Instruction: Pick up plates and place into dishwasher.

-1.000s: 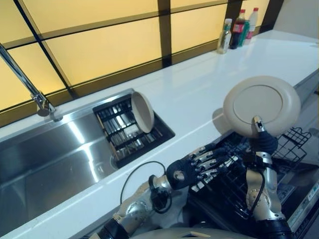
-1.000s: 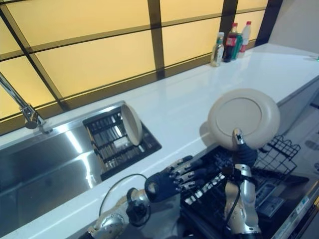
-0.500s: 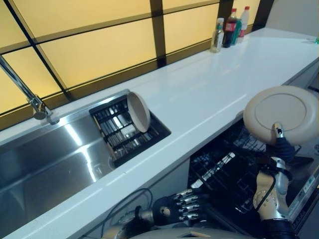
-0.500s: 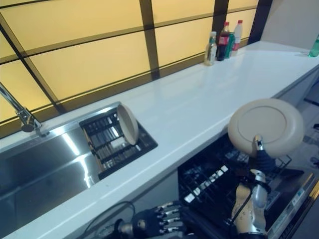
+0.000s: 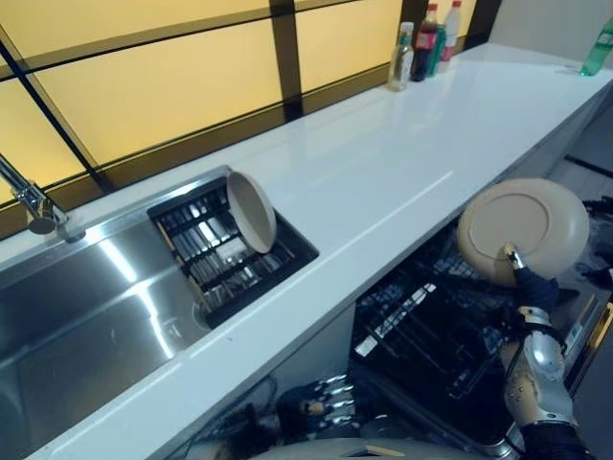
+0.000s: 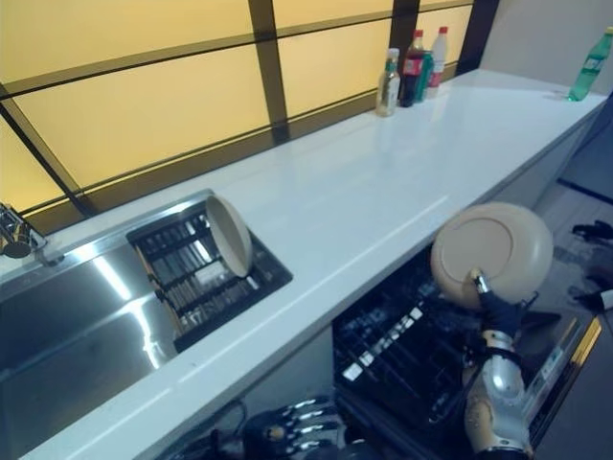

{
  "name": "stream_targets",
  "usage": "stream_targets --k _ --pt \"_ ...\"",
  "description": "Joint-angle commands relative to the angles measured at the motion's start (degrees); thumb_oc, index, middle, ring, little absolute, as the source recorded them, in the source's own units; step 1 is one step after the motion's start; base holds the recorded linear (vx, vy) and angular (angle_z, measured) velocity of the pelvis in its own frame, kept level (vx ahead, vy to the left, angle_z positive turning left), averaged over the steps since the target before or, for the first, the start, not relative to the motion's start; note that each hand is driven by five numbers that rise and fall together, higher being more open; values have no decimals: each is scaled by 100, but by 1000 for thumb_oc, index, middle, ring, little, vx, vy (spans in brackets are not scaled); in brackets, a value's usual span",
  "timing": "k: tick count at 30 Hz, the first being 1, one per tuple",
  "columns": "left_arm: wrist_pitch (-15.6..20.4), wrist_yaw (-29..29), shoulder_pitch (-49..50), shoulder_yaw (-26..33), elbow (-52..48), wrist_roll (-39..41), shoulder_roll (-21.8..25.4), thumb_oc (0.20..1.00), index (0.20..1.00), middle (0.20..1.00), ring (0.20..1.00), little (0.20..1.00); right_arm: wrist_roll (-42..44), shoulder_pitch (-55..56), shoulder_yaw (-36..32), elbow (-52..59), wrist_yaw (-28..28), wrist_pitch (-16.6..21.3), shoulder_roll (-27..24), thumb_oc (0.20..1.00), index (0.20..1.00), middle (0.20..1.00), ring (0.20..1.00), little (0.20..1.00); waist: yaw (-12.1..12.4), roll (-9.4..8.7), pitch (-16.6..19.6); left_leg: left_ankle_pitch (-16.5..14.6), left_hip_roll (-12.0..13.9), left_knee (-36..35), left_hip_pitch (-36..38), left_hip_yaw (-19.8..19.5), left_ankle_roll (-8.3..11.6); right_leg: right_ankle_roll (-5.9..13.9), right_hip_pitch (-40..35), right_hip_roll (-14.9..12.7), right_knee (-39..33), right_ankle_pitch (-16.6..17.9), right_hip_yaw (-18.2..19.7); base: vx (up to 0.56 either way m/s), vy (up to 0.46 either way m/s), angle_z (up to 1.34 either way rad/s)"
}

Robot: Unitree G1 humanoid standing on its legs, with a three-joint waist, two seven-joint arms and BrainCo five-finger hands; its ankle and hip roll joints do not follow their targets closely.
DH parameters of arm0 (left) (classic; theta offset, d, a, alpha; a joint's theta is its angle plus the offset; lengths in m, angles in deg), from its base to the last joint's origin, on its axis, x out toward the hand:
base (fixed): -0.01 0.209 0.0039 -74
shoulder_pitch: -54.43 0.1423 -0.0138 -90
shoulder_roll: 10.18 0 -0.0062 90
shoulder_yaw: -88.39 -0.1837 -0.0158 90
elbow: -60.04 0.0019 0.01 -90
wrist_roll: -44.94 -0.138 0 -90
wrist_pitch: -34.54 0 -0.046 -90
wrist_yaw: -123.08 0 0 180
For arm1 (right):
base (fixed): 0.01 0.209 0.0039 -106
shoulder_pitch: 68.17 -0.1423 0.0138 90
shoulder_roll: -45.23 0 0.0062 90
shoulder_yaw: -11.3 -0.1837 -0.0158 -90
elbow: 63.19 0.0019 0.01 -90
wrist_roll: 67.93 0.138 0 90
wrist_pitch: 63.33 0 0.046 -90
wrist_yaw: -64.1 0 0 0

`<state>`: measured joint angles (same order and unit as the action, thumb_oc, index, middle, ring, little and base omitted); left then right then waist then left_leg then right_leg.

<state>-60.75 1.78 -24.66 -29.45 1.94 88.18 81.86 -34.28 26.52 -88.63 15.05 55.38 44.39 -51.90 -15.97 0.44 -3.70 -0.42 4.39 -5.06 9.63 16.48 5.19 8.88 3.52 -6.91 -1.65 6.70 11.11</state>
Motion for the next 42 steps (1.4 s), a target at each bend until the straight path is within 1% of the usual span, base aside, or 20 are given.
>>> stream_targets --k 1,3,6,8,10,11,12,15,17,18,19,22,23,25,26,28,32,35,39,42 --pt "49 811 196 398 -19 -415 239 1000 1000 1000 1000 1000 -370 -337 -455 155 456 -50 -377 200 200 200 200 200 145 -135 -186 -1116 -215 1522 -670 5 -766 239 466 -18 859 -333 -227 37 -47 1" --pt "130 936 276 518 81 -678 317 1000 1000 1000 1000 1000 -425 -268 -455 -7 726 -164 -502 200 200 200 200 200 185 -154 -216 -1105 -200 1532 -691 -21 -757 237 462 -31 829 -312 -287 16 -46 2" --pt "99 1038 280 653 155 -812 442 1000 1000 1000 1000 1000 -245 -235 -417 -307 821 -293 -685 200 200 200 200 200 245 -167 -260 -1077 -172 1542 -730 -52 -743 237 475 -35 821 -293 -351 5 -48 5" --pt "86 1022 290 701 181 -809 494 1000 1000 1000 1000 1000 -157 -255 -436 -482 837 -295 -723 200 200 200 200 200 268 -166 -278 -1095 -143 1603 -749 -63 -734 241 514 -43 890 -309 -391 27 -40 9" --pt "180 802 346 768 247 -813 545 1000 1000 1000 1000 1000 -243 -275 -467 -633 820 -290 -741 200 200 200 200 200 296 -157 -317 -1134 -120 1701 -763 -106 -730 241 561 -50 1011 -343 -435 54 -33 7" --pt "448 401 367 826 421 -898 558 1000 1000 1000 1000 1000 -237 -257 -470 -691 861 -274 -726 200 200 200 200 200 319 -160 -339 -1144 -118 1748 -771 -150 -733 237 562 -58 1056 -359 -465 64 -44 4" --pt "580 123 375 873 569 -991 534 1000 1000 1000 1000 1000 -283 -226 -450 -658 833 -281 -674 200 200 200 200 200 333 -161 -349 -1139 -115 1763 -777 -175 -732 236 558 -64 1081 -372 -491 66 -57 4" --pt "906 -424 356 1118 991 -1344 458 1000 1000 1000 1000 1000 -396 -56 -446 -536 761 -308 -508 200 200 200 200 200 369 -194 -374 -1130 -97 1860 -836 -249 -730 224 554 -90 1128 -397 -580 32 -61 8" --pt "1299 -960 318 1132 1183 -1760 467 1000 1000 1000 1000 1000 -446 -14 -429 -552 750 -269 -450 200 200 200 200 200 417 -218 -416 -1104 -106 1907 -936 -398 -733 214 602 -74 1177 -390 -596 -11 -56 12" --pt "1416 -1098 290 1114 1264 -1889 470 1000 1000 1000 1000 1000 -472 -17 -398 -549 713 -255 -436 200 200 200 200 200 430 -227 -437 -1097 -111 1928 -976 -442 -736 218 638 -71 1202 -385 -601 -42 -51 10" --pt "1558 -1426 260 1102 1353 -2092 474 1000 1000 1000 1000 1000 -532 -17 -349 -535 688 -236 -428 200 200 200 200 200 449 -242 -478 -1096 -120 1973 -1034 -514 -745 220 704 -68 1255 -376 -601 -47 -35 3" --pt "1880 -1971 205 1191 1807 -2440 398 1000 1000 1000 1000 1000 -761 -16 -264 -592 744 -200 -445 200 200 200 200 200 451 -285 -576 -1138 -103 2149 -1088 -505 -759 245 805 -86 1354 -319 -623 -12 -38 0" --pt "1943 -2119 171 1224 1928 -2622 385 1000 1000 1000 1000 1000 -837 -6 -247 -623 778 -205 -461 200 200 200 200 200 451 -303 -590 -1158 -100 2198 -1102 -493 -765 251 805 -97 1354 -307 -630 14 -48 4" --pt "2214 -2453 112 1175 2225 -3179 395 1000 1000 1000 1000 1000 -1034 9 -191 -739 772 -173 -501 200 200 200 200 200 448 -339 -632 -1190 -70 2319 -1143 -465 -762 275 811 -127 1372 -280 -648 10 -51 1" --pt "2234 -2566 96 1127 2296 -3424 442 1000 1000 1000 1000 1000 -1115 13 -172 -783 767 -179 -573 200 200 200 200 200 450 -355 -651 -1199 -51 2373 -1175 -454 -759 284 817 -143 1384 -269 -658 6 -54 -2" --pt "2253 -2663 93 1041 2451 -3613 510 1000 1000 1000 1000 1000 -1145 26 -160 -832 767 -180 -707 200 200 200 200 200 447 -361 -683 -1224 -22 2467 -1219 -441 -753 293 819 -177 1412 -265 -682 3 -46 -7" --pt "2078 -2748 70 1048 2696 -3728 572 1000 1000 1000 1000 1000 -1263 66 -222 -868 799 -177 -865 200 200 200 200 200 435 -347 -703 -1237 -13 2520 -1257 -441 -743 299 810 -213 1407 -255 -703 10 -23 -6" --pt "1940 -2855 89 1098 2868 -3767 559 1000 1000 1000 1000 1000 -1092 88 -260 -835 853 -236 -952 200 200 200 200 200 420 -359 -700 -1281 -29 2613 -1313 -473 -742 288 846 -230 1412 -248 -682 -2 6 -1" --pt "2027 -2950 106 1223 3052 -3807 448 1000 1000 1000 1000 1000 -817 88 -337 -895 939 -240 -891 200 200 200 200 200 408 -361 -713 -1366 -23 2812 -1393 -468 -746 261 906 -232 1524 -293 -639 -32 68 -3" --pt "2018 -2948 77 1335 3032 -3498 358 1000 1000 1000 1000 1000 -770 182 -446 -1038 950 -121 -712 200 200 200 200 200 403 -350 -715 -1426 -66 2829 -1353 -469 -799 244 925 -243 1694 -262 -623 -11 149 2"
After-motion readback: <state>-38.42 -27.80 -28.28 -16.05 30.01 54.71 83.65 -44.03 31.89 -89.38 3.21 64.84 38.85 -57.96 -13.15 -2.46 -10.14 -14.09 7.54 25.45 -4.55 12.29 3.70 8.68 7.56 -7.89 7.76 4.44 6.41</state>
